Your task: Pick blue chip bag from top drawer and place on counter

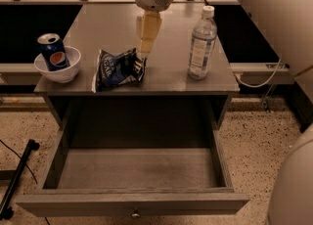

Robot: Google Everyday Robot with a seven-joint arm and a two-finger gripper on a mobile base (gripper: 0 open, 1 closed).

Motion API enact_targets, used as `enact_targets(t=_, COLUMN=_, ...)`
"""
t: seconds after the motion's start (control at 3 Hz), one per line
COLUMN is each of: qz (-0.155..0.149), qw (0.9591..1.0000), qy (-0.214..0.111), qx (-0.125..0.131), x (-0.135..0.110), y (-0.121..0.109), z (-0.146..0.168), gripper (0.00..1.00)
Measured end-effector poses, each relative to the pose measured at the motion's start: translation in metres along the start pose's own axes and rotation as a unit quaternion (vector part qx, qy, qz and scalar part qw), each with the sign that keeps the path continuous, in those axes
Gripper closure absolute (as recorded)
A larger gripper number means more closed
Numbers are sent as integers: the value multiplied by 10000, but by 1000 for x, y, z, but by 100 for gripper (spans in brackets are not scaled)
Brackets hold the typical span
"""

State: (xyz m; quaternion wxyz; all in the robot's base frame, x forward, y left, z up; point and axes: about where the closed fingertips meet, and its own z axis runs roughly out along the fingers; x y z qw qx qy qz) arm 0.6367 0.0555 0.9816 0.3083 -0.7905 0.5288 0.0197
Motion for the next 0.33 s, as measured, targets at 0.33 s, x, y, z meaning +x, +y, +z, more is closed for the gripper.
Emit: enact_targets(t=0.33, qz=0, qw=10000, qy=0, qx=0, x=0, y=0, z=0, gripper=0)
